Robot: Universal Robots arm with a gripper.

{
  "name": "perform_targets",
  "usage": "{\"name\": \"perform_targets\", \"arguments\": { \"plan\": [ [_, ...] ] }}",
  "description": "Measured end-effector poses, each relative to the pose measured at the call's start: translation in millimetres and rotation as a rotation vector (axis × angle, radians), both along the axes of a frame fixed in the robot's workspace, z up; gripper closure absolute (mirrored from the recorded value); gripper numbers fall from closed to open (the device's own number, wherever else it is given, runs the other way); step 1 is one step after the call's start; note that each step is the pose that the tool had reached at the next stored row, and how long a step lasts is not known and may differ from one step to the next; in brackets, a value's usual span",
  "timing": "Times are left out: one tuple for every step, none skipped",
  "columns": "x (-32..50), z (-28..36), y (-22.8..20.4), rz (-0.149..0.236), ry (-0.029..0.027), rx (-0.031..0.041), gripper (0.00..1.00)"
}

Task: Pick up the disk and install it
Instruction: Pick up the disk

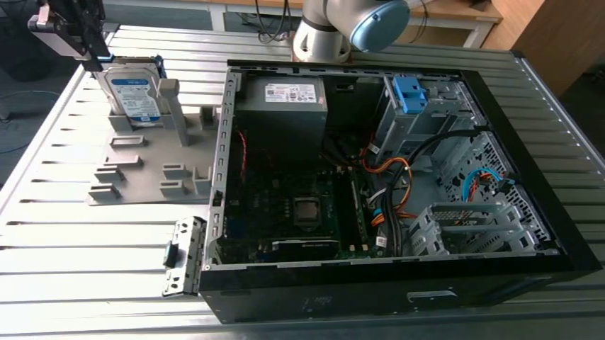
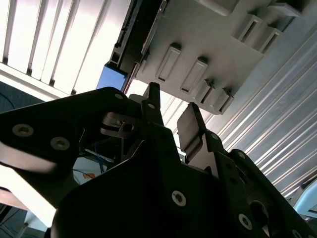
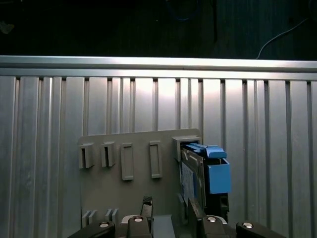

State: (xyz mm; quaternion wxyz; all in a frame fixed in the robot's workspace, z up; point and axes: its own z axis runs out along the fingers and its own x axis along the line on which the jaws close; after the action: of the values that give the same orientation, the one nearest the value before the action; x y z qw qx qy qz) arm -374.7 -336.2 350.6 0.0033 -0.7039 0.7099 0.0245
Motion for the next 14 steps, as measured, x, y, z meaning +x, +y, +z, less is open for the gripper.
{"name": "perform_targets", "arguments": {
  "plan": [
    [0.0,-0.1,0.3,0.0,-0.0001,0.0,0.59],
    [0.1,-0.1,0.8,0.0,0.0001,-0.0001,0.59],
    [0.1,-0.1,1.3,0.0,0.0002,-0.0001,0.59],
    [0.0,-0.3,2.2,0.0,0.0001,-0.0001,0.59],
    [0.0,-0.4,3.0,0.0,0.0002,-0.0001,0.59],
    [0.0,-0.7,3.8,0.0,0.0001,-0.0001,0.59],
    [0.0,-1.1,4.2,0.0,-0.0001,0.0001,0.59],
    [0.0,-1.4,4.3,0.0,0.0,0.0,0.59],
    [0.1,-1.9,4.5,0.0,0.0001,-0.0001,0.59],
    [0.1,-2.4,4.7,0.0,0.0001,-0.0001,0.59],
    [0.0,-3.0,4.8,0.0,0.0001,-0.0001,0.59],
    [0.1,-3.5,4.9,0.0,0.0001,-0.0001,0.59],
    [0.1,-3.8,5.0,0.0,0.0002,-0.0001,0.59],
    [0.0,-4.2,5.3,0.0,0.0002,-0.0001,0.59]
  ]
}}
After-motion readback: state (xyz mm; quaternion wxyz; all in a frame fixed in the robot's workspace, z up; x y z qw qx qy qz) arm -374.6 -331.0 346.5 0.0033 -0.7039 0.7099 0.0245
